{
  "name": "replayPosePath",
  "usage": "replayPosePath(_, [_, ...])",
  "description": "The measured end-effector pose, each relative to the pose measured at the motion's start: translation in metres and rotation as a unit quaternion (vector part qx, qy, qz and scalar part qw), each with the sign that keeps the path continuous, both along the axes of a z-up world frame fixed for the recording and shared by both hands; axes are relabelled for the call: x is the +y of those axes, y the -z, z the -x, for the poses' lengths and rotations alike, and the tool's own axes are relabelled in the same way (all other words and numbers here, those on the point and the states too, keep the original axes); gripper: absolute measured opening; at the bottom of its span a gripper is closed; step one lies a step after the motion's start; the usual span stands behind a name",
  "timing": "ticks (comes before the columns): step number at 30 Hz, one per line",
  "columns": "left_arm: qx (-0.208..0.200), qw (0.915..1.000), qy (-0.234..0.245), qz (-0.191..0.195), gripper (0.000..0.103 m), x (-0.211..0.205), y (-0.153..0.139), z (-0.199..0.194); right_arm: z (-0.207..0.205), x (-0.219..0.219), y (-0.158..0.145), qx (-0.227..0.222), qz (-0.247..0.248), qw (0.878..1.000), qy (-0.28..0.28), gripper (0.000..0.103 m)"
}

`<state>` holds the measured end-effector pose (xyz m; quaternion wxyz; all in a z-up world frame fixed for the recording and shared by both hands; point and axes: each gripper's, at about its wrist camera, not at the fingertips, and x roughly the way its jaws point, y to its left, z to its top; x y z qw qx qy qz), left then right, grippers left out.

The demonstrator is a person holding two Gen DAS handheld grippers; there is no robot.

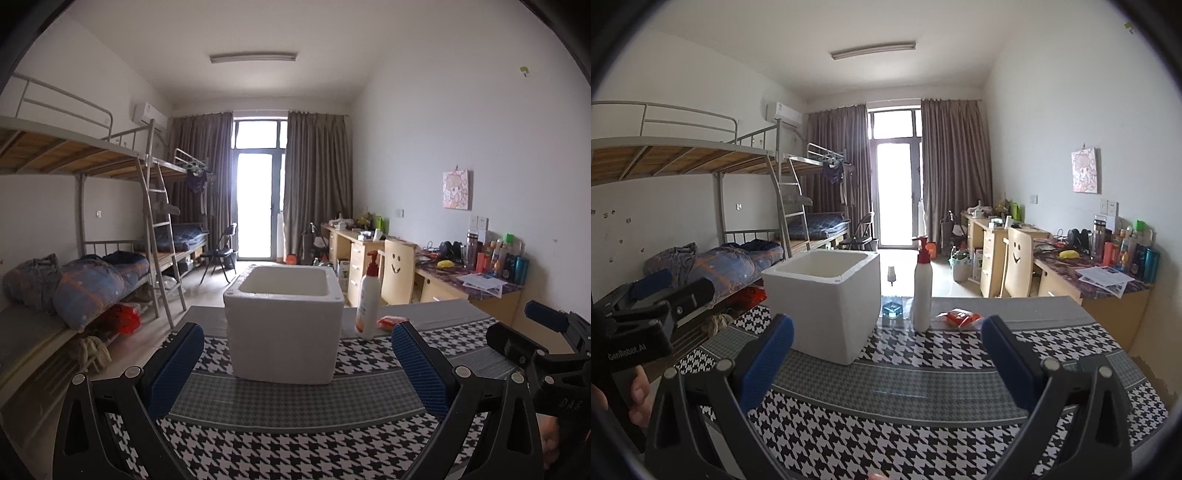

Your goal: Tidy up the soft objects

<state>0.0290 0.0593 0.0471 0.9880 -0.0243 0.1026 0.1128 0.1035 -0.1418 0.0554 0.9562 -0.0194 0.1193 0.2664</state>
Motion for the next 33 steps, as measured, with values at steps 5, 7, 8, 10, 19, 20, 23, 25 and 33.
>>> replayPosePath(5, [0.000,1.0000,-0.003,-0.005,0.102,-0.003,0.006,0.007,0.007,0.001,0.006,-0.002,0.005,1.000,0.009,0.102])
replayPosePath(7, [-0.007,0.9999,-0.007,-0.006,0.102,-0.004,0.007,0.010,0.010,-0.001,0.008,0.002,0.002,1.000,0.008,0.102])
replayPosePath(8, [-0.009,0.9999,-0.007,-0.009,0.102,-0.006,0.008,0.011,0.011,-0.002,0.009,0.002,0.000,1.000,0.008,0.102])
replayPosePath(10, [-0.009,0.9999,-0.002,-0.008,0.102,-0.006,0.010,0.014,0.013,-0.003,0.010,0.000,0.002,1.000,0.009,0.102])
replayPosePath(19, [-0.004,0.9999,-0.005,-0.013,0.102,-0.006,0.018,0.017,0.016,-0.010,0.019,-0.001,-0.006,1.000,0.022,0.102])
replayPosePath(20, [-0.004,0.9999,-0.005,-0.013,0.102,-0.006,0.019,0.017,0.015,-0.010,0.020,0.000,-0.005,1.000,0.023,0.102])
replayPosePath(23, [-0.004,1.0000,-0.004,-0.005,0.102,-0.004,0.021,0.019,0.016,-0.011,0.021,-0.002,-0.005,1.000,0.027,0.102])
replayPosePath(25, [-0.002,1.0000,-0.004,-0.008,0.102,-0.004,0.023,0.019,0.018,-0.011,0.021,-0.005,-0.003,1.000,0.026,0.102])
replayPosePath(33, [-0.001,1.0000,-0.005,-0.006,0.102,-0.002,0.028,0.021,0.020,-0.009,0.027,0.000,-0.001,1.000,0.024,0.102])
